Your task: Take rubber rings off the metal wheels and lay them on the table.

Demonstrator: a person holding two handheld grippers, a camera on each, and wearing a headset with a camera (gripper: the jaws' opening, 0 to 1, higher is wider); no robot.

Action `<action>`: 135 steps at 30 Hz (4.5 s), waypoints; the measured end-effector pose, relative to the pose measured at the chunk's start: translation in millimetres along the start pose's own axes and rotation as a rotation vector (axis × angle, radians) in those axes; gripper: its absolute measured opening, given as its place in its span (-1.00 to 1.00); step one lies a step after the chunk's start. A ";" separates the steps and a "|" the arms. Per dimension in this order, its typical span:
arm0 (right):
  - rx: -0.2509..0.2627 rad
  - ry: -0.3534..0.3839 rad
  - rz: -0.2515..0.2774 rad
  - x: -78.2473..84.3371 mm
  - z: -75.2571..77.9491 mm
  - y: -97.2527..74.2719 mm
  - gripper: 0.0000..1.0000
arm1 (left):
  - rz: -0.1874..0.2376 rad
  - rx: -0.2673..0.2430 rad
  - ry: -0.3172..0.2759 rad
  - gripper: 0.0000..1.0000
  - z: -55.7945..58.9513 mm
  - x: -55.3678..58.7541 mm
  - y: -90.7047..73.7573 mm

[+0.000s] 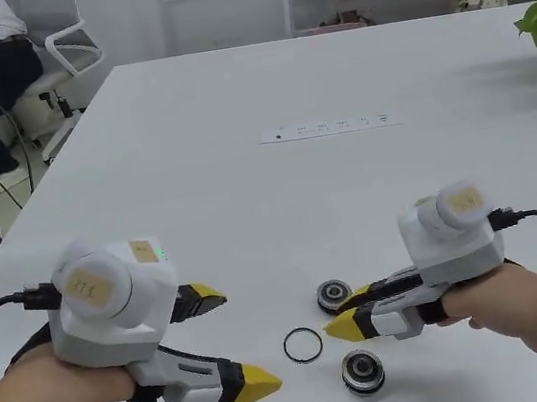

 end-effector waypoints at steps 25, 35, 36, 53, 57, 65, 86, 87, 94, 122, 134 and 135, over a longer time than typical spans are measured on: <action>-0.008 0.004 0.056 19.4 -6.4 -39.4 -0.54 | -0.001 0.058 0.021 0.28 11.9 -19.7 27.5; -0.036 -0.043 0.027 36.3 -15.2 -40.7 -0.49 | -0.018 0.094 0.035 0.22 19.3 -23.0 43.9; -0.036 -0.051 0.023 37.6 -15.6 -40.3 -0.49 | -0.022 0.099 0.035 0.21 20.7 -23.0 46.1; -0.037 -0.195 -0.045 59.9 -16.2 -28.6 -0.52 | -0.060 0.167 0.038 0.02 37.7 -16.0 71.9; -0.041 -0.219 -0.048 60.5 -17.7 -27.1 -0.52 | -0.067 0.176 0.040 -0.03 41.0 -13.7 76.1; -0.038 -0.242 -0.045 58.5 -16.8 -22.7 -0.55 | -0.084 0.196 0.047 -0.15 46.1 -11.6 84.1; -0.042 -0.264 -0.053 61.1 -14.4 -19.7 -0.59 | -0.077 0.230 0.050 -0.51 53.3 -13.9 100.0; -0.043 -0.266 -0.052 61.1 -14.4 -19.6 -0.59 | -0.078 0.230 0.053 -0.52 53.7 -13.8 100.8; -0.045 -0.274 -0.048 61.1 -14.4 -19.3 -0.60 | -0.069 0.219 0.091 -0.64 55.2 -14.7 104.2; -0.041 -0.146 -0.039 63.9 -10.1 -18.2 -0.96 | -0.038 0.160 0.203 -0.72 54.9 -12.6 104.1; -0.035 0.050 0.003 65.2 -6.4 -20.7 -1.00 | -0.037 0.159 0.214 -0.73 54.0 -12.6 104.9; -0.037 0.055 0.010 65.1 -5.9 -21.1 -1.00 | -0.038 0.158 0.215 -0.73 54.2 -12.6 104.9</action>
Point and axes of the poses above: the centre of the closed fingertips' face, and the gripper's own axes: y roughly forward along the fingers, z roughly to its right, x roughly out of its underside, the point moved 4 cm from there along -y, roughly backward along the fingers
